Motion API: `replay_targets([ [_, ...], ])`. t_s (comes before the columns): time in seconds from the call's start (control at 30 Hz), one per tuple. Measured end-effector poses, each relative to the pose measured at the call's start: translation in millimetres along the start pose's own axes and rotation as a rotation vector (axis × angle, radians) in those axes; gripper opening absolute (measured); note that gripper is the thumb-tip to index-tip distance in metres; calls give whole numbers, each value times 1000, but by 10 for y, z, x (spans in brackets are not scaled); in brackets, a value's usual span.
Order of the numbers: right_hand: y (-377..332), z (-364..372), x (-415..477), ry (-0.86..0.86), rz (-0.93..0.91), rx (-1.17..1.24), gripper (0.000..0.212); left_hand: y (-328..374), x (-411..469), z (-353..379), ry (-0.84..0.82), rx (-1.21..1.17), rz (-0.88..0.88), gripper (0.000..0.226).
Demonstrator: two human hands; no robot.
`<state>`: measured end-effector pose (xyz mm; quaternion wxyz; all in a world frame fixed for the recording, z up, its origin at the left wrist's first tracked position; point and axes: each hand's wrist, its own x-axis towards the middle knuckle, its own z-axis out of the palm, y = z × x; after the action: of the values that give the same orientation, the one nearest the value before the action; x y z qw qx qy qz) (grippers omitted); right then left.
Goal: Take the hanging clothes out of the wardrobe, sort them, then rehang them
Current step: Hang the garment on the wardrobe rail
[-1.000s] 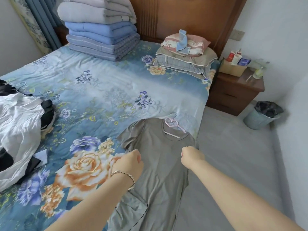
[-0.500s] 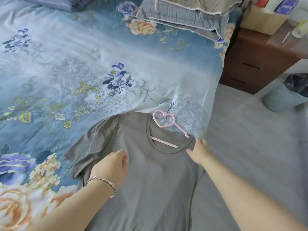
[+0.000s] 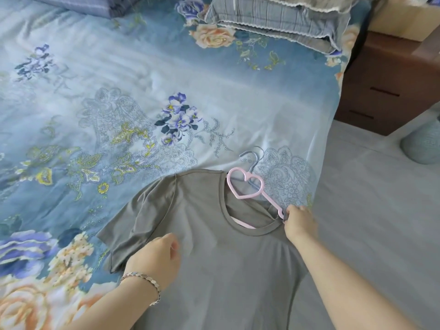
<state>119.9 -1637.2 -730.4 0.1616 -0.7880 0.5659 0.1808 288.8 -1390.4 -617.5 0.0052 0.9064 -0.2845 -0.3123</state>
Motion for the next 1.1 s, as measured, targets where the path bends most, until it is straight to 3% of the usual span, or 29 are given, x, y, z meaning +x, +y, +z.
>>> replay_targets([
  [0.13,-32,-246,-125,-70,-194,176,18,-33,-121,-173,47,15,4,25],
  [0.27,-139,-726,-331,-194,-296,360,41,-62,-293,-438,84,-21,-21,11],
  [0.37,-310,-1105,-636,-267,-345,491,41,-85,-475,-640,118,-78,-57,12],
  [0.57,-746,-1653,-1649,-461,-519,426,26,-246,-1155,-970,184,-144,-52,14],
  [0.73,-1035,-1799,-2739,-343,-589,446,38,-705,-1958,-1256,234,-179,-28,15],
  [0.9,-1303,-1980,-4106,-138,-652,368,43,-1456,-3010,-1531,346,-194,-69,34],
  [1.1,-1494,-2244,-5842,76,-716,222,41,-2535,-4442,-1782,461,-239,-111,18],
])
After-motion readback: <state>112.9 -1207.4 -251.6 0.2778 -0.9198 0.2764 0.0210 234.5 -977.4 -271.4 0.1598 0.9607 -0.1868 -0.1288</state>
